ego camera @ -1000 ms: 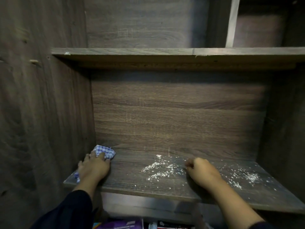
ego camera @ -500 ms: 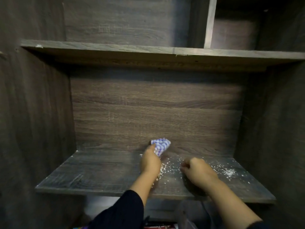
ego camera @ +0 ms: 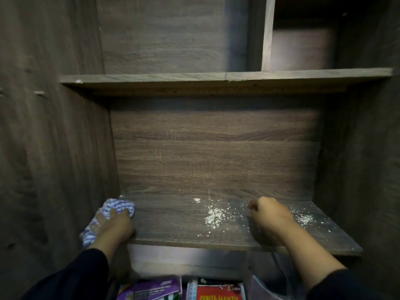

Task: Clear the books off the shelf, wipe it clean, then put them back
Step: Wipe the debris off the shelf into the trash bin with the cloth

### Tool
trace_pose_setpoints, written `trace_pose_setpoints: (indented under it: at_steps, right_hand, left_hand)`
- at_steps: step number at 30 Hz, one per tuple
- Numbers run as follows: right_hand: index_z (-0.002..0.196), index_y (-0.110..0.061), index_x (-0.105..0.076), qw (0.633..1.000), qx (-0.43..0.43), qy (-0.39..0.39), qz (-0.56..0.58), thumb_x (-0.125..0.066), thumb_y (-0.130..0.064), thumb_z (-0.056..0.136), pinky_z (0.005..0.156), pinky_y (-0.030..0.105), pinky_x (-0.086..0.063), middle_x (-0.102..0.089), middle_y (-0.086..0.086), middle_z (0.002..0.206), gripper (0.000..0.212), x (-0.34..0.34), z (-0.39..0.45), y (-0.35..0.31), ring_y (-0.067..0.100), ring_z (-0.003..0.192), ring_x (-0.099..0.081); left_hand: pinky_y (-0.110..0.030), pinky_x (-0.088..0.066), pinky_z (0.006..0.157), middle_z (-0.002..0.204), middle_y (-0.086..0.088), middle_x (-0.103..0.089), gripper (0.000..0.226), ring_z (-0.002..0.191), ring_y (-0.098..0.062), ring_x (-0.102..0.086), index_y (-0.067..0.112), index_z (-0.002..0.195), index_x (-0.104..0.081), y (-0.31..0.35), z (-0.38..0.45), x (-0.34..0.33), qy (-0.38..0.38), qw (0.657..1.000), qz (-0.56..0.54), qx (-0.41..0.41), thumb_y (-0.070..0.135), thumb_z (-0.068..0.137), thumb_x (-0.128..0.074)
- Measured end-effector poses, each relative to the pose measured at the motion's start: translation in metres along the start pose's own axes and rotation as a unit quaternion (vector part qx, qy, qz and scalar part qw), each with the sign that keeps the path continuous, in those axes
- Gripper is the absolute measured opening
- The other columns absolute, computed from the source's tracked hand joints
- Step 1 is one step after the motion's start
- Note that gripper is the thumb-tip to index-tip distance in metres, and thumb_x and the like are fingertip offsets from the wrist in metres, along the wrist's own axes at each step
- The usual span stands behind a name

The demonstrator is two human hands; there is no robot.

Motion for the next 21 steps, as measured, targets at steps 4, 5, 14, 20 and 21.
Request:
trace_pose_setpoints:
  at_steps: [4,5,14,20,21]
  right_hand:
    - [0.105,-0.022,-0.067,1.0,-0.008,-0.003,-0.007,-0.051,-0.025,0.086,0.088,0.031,-0.049,-0.066,0.007,0.118,0.025,0.006,-0.009,0.006,0.027,0.111,-0.061]
    - [0.105,-0.022,-0.067,1.0,-0.009,-0.001,-0.01,-0.051,-0.023,0.085,0.089,0.031,-0.049,-0.066,0.007,0.118,0.025,0.007,-0.011,0.008,0.027,0.111,-0.061]
    - [0.111,-0.026,-0.066,1.0,-0.001,-0.007,-0.019,-0.048,-0.027,0.089,0.093,0.033,-0.049,-0.065,0.007,0.121,0.028,-0.001,-0.003,0.026,0.027,0.113,-0.06]
    - [0.106,-0.029,-0.067,1.0,-0.012,-0.005,0.015,-0.049,-0.025,0.089,0.088,0.034,-0.051,-0.067,0.004,0.115,0.025,-0.005,0.007,0.041,0.027,0.107,-0.062]
    - [0.106,-0.029,-0.068,1.0,-0.017,-0.004,0.019,-0.049,-0.024,0.088,0.089,0.034,-0.051,-0.068,0.004,0.115,0.026,-0.005,0.008,0.043,0.027,0.108,-0.062]
  left_hand:
    - [-0.053,-0.02,0.115,0.155,-0.016,-0.017,0.057,0.142,-0.04,-0.017,0.02,0.146,-0.033,0.058,-0.034,-0.02,-0.01,0.999,-0.043,0.004,0.032,0.091,-0.044]
    - [-0.054,-0.016,0.115,0.157,-0.018,-0.012,0.058,0.143,-0.042,-0.011,0.019,0.148,-0.028,0.079,-0.045,-0.025,-0.016,0.999,-0.044,-0.007,0.029,0.093,-0.042]
    - [-0.041,-0.026,0.115,0.152,-0.015,-0.031,0.049,0.141,-0.031,-0.027,0.006,0.147,-0.027,0.229,-0.106,-0.053,-0.016,0.958,-0.273,-0.086,0.011,0.098,-0.027]
    - [-0.044,-0.043,0.1,0.128,-0.022,-0.054,0.037,0.116,-0.036,-0.054,0.0,0.132,-0.045,0.211,-0.076,0.009,0.15,0.865,-0.474,-0.066,0.008,0.098,-0.032]
    - [-0.045,-0.039,0.106,0.136,-0.023,-0.048,0.042,0.123,-0.037,-0.049,0.0,0.139,-0.04,0.2,-0.066,0.021,0.19,0.869,-0.452,-0.069,0.007,0.098,-0.031]
Point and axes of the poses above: each hand's wrist, its own z-axis towards the middle knuckle, its own x-axis out of the back of the hand, y = z × x, the point moved 4 cm from there along z, towards the middle knuckle
